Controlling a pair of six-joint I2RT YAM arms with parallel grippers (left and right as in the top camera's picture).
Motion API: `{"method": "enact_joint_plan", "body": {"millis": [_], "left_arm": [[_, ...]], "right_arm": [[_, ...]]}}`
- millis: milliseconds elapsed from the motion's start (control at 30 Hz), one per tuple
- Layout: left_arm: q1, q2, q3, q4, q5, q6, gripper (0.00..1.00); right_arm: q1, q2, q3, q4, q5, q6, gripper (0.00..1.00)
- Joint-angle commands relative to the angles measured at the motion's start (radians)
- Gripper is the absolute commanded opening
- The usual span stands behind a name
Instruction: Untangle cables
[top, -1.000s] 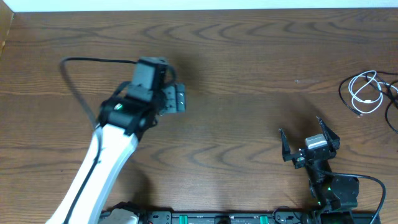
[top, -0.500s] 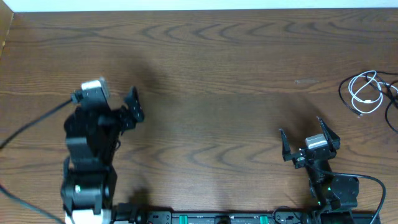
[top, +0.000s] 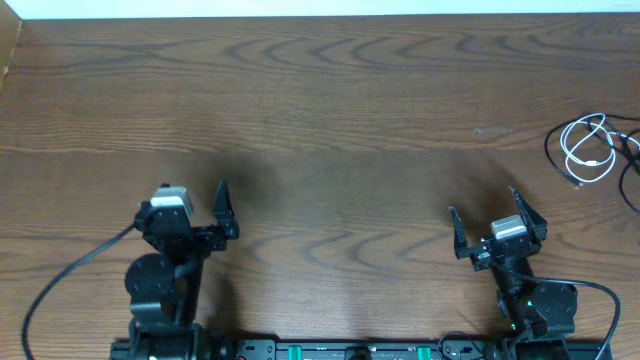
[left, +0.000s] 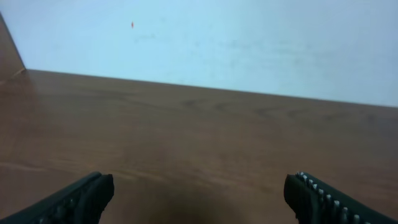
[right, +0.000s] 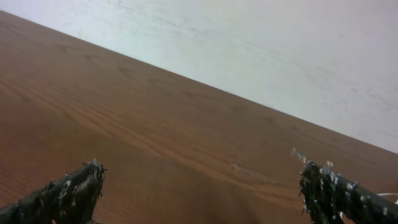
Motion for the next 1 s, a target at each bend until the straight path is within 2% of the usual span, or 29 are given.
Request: {"method": "enact_joint_plan", "body": {"millis": [0, 400, 533, 667, 967], "left_arm": [[0.005, -0.077, -0.063, 0.014, -0.009, 0.054, 0.93], [0.004, -0.206, -0.280, 0.139, -0.008, 0.076, 0.93], [0.004, -0.255, -0.329, 0.139, -0.009, 0.076, 0.93], [0.004, -0.296, -0.334, 0.072, -0.009, 0.076, 0.93], [0.003, -0.296, -0.334, 0.066, -0.008, 0.060, 0.93]], "right_arm": [[0.000, -0.006, -0.001, -0.004, 0.004, 0.013, 0.99], [0.000, -0.006, -0.001, -0.004, 0.004, 0.013, 0.99], [0.000, -0.006, -0.001, -0.004, 0.004, 0.013, 0.99], [0.000, -0.006, -0.001, -0.004, 0.004, 0.013, 0.99], [0.000, -0.006, -0.001, -0.004, 0.004, 0.013, 0.99]]}}
